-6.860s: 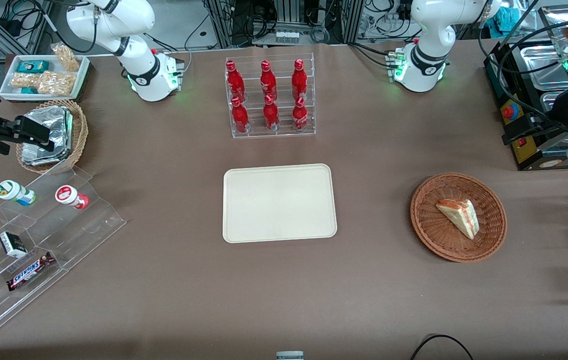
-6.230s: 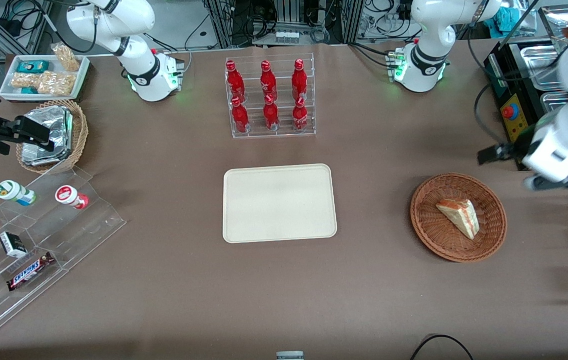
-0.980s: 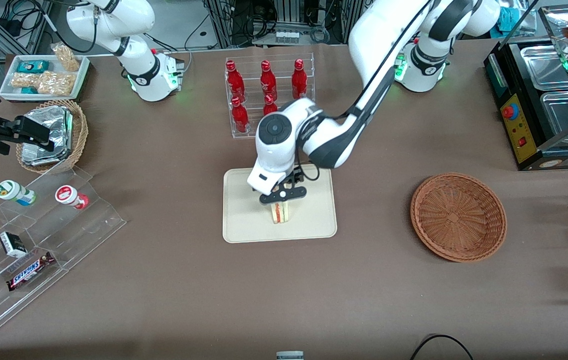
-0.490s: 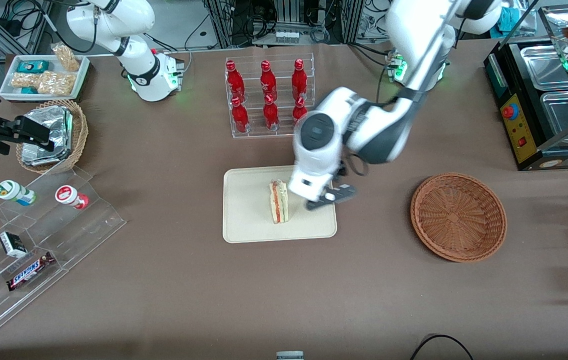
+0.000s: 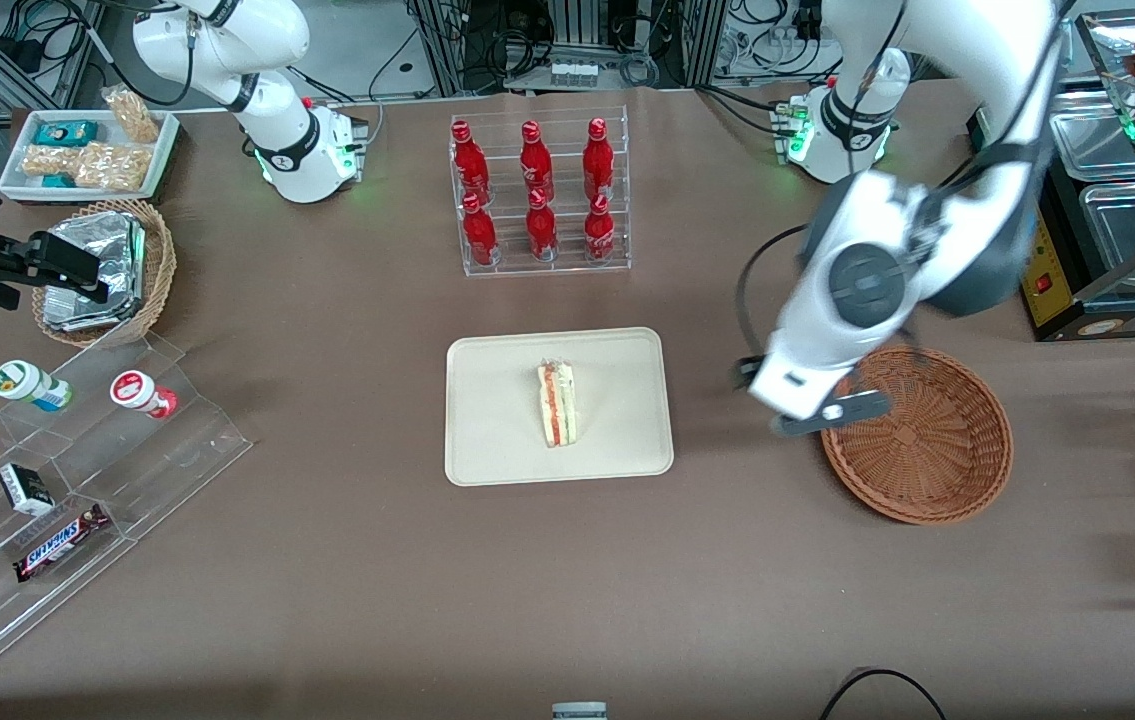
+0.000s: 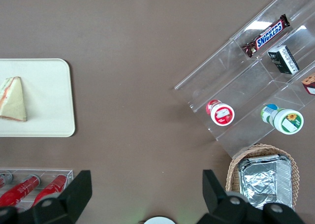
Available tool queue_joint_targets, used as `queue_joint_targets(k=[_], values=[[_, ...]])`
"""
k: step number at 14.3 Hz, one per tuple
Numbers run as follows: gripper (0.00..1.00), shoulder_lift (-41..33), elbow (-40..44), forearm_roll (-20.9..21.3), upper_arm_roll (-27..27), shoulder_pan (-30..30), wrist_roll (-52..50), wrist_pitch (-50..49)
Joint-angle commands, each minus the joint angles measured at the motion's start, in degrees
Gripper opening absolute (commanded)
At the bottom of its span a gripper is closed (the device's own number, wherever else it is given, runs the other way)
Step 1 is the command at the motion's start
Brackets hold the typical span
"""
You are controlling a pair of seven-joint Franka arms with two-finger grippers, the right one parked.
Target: Place sandwich from basket to tray
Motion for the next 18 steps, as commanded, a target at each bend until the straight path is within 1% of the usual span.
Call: queue_joint_targets(k=[1, 4, 7, 10, 12, 14, 15, 18], values=[[1.0, -7.9, -4.2, -0.1, -0.7, 5.7, 11.5, -5.1], [1.0, -12.2, -3.9, -0.1, -0.7, 11.0, 21.5, -8.0], [1.0, -14.8, -2.3, 0.0, -0.7, 15.0, 27.2, -8.1], [1.0, -15.0, 3.1, -0.1, -0.7, 17.2, 28.1, -8.3], [1.0, -15.5, 5.5, -0.8, -0.7, 17.8, 28.2, -11.2], [1.0, -16.2, 6.3, -4.0, -0.5, 18.3, 28.1, -13.0], [1.0, -16.4, 6.3, -5.1, 0.7, 18.3, 28.1, -12.9], [1.0, -16.3, 6.6, -5.4, 1.8, 18.3, 28.1, -12.7]])
